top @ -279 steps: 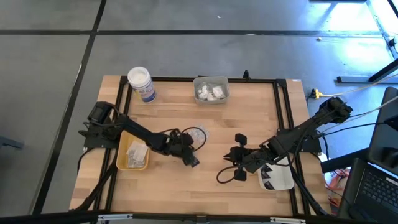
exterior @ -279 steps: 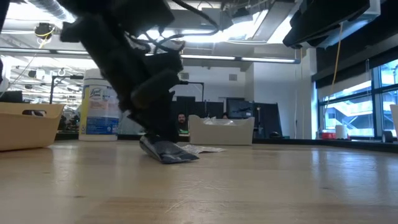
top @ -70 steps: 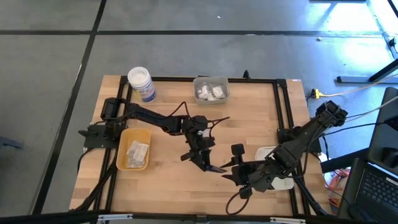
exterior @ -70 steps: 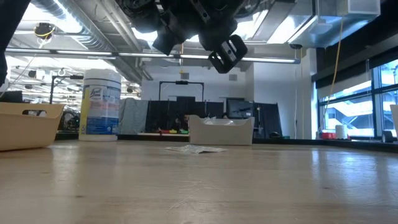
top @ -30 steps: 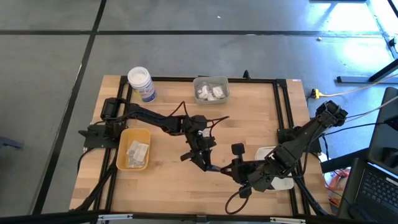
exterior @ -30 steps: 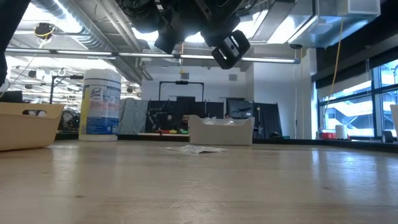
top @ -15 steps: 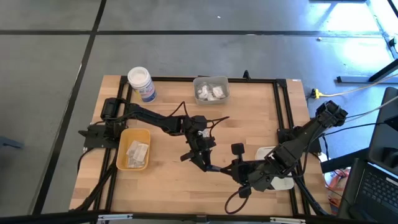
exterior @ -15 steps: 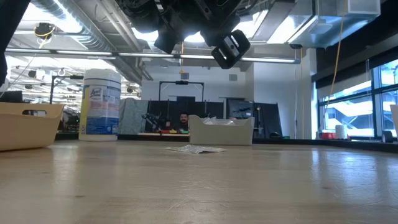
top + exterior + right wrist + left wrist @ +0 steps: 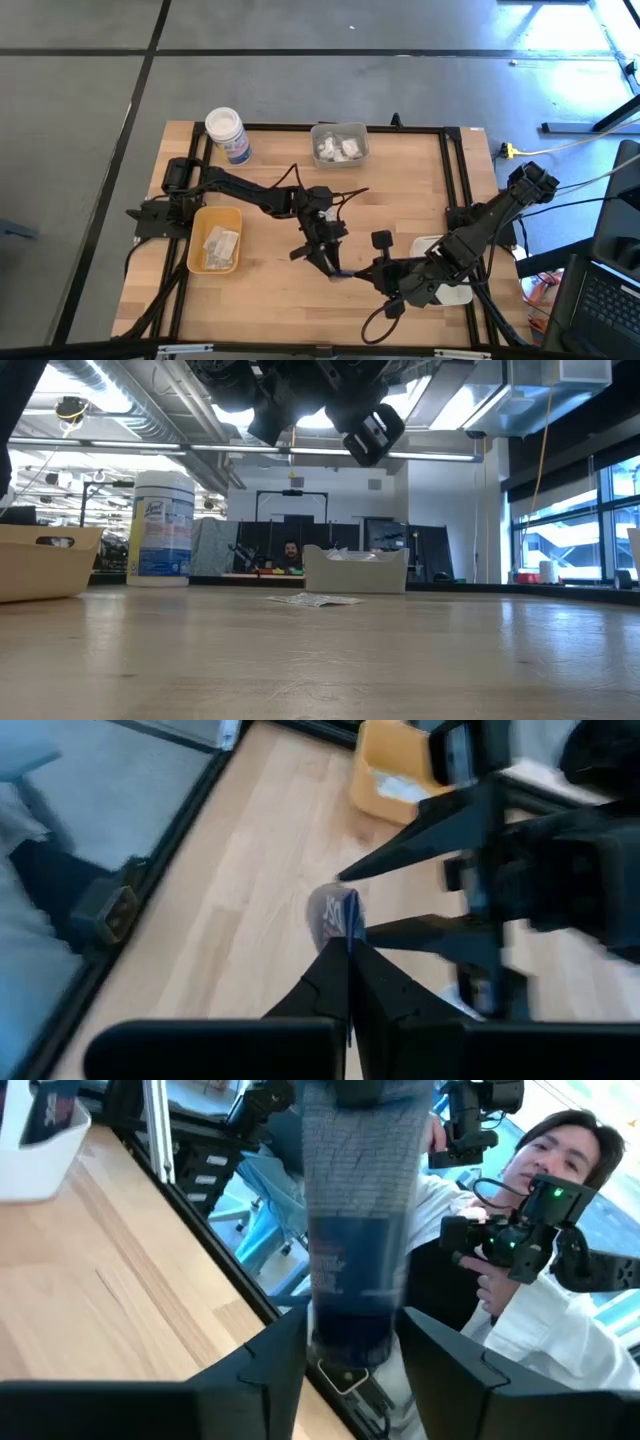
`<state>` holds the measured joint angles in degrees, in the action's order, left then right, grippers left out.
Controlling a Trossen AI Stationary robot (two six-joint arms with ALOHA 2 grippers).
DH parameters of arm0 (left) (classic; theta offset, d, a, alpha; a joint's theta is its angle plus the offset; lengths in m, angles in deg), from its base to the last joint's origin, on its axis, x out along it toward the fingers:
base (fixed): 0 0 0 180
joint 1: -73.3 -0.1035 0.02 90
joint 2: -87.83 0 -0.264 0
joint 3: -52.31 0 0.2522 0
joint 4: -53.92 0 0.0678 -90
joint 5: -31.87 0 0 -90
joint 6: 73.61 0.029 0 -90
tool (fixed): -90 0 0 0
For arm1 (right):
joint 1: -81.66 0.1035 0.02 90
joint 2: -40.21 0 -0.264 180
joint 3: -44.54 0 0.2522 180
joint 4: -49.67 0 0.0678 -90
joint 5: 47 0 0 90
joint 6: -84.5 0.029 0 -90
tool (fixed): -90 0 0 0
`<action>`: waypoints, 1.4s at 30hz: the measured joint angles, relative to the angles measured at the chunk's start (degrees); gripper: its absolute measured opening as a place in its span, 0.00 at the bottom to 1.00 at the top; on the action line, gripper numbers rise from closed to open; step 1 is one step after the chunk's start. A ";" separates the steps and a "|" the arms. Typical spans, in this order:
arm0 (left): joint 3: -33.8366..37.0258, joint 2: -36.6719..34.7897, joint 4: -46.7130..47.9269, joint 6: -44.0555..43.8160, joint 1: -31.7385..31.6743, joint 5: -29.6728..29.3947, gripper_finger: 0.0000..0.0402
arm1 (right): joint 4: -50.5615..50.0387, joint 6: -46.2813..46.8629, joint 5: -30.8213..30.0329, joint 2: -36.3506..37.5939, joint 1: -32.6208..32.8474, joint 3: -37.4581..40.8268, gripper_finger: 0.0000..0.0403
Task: Pick & Place Travel size toiletries
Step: Put the blue shaving cream into the white bin
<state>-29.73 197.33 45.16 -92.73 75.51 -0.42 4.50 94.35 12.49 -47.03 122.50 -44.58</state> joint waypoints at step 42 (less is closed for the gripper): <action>-0.02 -8.88 24.36 16.82 -8.84 -16.65 0.49 | -50.64 55.54 12.32 15.37 -0.02 0.00 0.00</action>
<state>-29.74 188.45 69.52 -75.91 66.67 -17.07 -46.15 149.89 24.80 -31.67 122.47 -44.58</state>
